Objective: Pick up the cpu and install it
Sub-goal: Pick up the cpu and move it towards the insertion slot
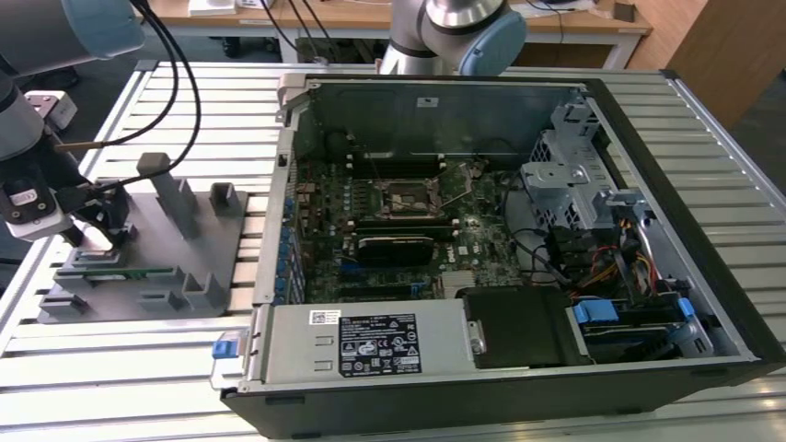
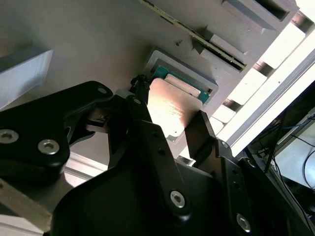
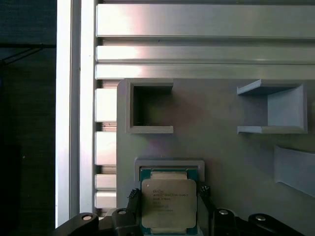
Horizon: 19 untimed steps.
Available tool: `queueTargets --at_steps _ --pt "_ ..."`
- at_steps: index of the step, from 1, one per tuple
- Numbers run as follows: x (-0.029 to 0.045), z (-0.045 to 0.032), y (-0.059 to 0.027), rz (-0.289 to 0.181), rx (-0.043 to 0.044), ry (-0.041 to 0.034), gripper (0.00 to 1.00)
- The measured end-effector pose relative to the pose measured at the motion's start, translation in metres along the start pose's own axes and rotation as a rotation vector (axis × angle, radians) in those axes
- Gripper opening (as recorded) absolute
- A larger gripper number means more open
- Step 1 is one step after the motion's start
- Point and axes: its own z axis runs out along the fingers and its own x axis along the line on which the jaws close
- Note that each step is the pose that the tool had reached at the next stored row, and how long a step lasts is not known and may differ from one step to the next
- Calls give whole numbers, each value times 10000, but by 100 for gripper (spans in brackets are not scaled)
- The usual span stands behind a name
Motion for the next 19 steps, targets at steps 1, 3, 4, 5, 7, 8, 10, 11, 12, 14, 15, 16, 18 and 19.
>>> queueTargets --at_steps 1,3,4,5,7,8,10,11,12,14,15,16,18,19 --pt "0 0 0 0 0 0 54" --pt "1 -2 0 0 1 2 54" --pt "2 -3 0 1 2 3 54" --pt "5 -4 -1 -1 3 6 54" --pt "5 -4 -1 -1 3 4 54" --pt "5 -3 -1 0 2 3 54" --pt "5 -3 0 0 1 0 54" --pt "5 -5 0 0 0 -1 54" --pt "5 -12 0 0 3 3 54" --pt "5 -23 0 0 2 2 54" --pt "5 -29 0 0 2 2 54" --pt "5 -34 0 0 2 2 54" --pt "5 -37 1 0 0 -1 54" --pt "5 -40 1 0 1 0 54"
